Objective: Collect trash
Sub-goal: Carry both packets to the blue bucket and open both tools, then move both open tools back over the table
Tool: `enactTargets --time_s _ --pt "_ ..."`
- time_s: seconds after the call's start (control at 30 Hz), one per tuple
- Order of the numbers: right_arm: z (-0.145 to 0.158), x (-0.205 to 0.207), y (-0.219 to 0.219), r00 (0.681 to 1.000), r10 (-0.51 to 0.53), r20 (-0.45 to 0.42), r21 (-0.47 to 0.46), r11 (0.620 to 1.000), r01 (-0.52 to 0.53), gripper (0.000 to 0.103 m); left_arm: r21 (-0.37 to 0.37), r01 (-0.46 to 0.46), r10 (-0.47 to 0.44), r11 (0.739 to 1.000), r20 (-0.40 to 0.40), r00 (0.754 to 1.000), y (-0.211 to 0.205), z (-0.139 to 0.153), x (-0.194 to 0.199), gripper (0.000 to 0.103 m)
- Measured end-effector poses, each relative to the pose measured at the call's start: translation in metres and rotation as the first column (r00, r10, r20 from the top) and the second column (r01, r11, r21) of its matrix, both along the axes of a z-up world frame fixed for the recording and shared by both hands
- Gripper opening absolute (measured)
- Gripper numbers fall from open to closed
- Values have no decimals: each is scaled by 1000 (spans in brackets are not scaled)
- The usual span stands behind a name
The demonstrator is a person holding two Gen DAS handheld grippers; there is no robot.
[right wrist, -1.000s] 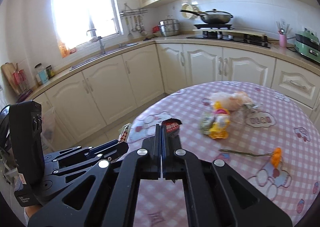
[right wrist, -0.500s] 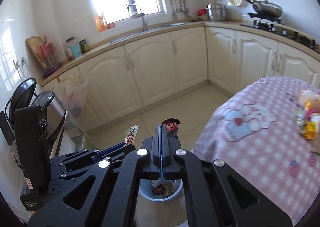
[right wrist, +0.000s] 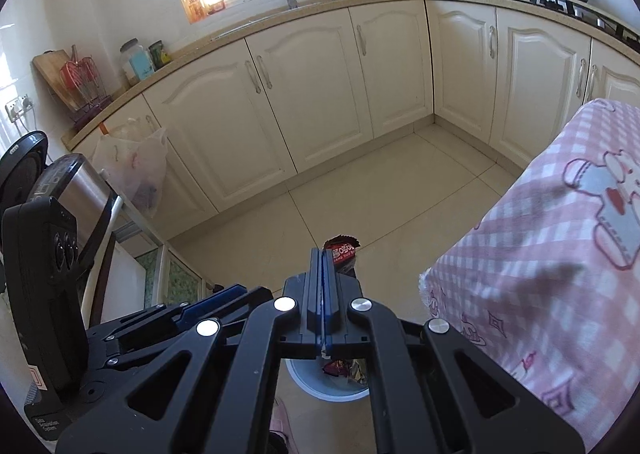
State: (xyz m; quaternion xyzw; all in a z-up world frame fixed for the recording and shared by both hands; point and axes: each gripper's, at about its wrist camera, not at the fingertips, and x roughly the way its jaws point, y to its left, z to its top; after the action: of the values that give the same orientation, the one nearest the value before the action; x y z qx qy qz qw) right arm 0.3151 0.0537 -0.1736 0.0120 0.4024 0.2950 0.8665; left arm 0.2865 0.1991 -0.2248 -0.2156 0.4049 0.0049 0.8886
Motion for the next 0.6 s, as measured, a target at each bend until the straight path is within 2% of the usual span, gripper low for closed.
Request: enactTargets --time_s 0.17,0.33,0.6 --pt "-15 7 5 999 4 -39 -6 1000 -5 0 -7 -23 23 1000 -36 999 8 -16 2 42" --pt "-25 8 10 998 12 -60 -19 1000 -13 0 -10 -41 41 999 -56 998 17 -26 0 43" --pt "-26 7 22 997 28 -66 -23 999 -29 0 -6 -61 61 998 -51 997 24 -22 -6 43"
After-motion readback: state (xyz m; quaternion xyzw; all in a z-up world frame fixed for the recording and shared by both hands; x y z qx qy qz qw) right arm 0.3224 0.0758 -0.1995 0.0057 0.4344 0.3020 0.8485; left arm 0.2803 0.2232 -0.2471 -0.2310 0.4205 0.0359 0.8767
